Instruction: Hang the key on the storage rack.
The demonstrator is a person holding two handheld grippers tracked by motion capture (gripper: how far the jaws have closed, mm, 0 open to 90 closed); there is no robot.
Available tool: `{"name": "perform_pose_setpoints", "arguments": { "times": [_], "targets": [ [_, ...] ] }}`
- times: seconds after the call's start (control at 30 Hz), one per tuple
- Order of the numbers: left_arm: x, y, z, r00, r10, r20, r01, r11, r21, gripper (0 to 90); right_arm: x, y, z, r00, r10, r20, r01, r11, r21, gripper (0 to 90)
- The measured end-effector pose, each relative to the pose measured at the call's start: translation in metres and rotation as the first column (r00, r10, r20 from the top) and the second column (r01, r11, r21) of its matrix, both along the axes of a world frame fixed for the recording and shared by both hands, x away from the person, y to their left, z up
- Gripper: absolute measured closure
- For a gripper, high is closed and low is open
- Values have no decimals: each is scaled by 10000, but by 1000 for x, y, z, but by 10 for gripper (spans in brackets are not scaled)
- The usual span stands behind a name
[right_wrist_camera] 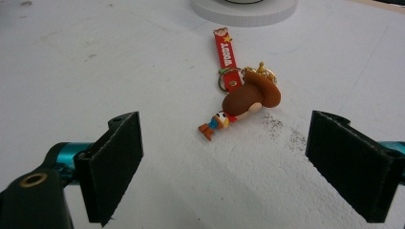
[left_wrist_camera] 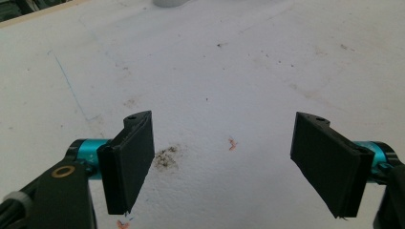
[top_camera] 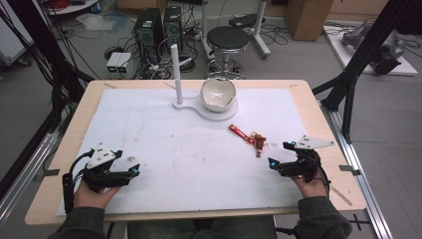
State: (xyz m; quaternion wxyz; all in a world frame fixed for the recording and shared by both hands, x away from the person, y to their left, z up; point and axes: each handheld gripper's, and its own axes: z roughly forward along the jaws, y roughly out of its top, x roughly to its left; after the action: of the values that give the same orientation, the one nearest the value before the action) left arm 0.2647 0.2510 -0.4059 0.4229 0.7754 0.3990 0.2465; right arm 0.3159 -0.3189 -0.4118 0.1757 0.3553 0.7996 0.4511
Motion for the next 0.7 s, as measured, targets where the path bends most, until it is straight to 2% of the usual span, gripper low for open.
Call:
{"name": "perform_pose_setpoints", "arguments": {
  "times": [0.3, 0.7],
  "targets": [
    [3, -2, 0, 10000, -64, -31, 64, 10000, 30, 233, 1, -3, -1, 10000, -19, 29, 19, 10000, -13, 119],
    [0, 0, 0, 10000, -40, -12, 40, 10000, -13, 233, 1, -1, -1, 10000, -13, -16, 13, 10000, 27, 119]
  ]
}}
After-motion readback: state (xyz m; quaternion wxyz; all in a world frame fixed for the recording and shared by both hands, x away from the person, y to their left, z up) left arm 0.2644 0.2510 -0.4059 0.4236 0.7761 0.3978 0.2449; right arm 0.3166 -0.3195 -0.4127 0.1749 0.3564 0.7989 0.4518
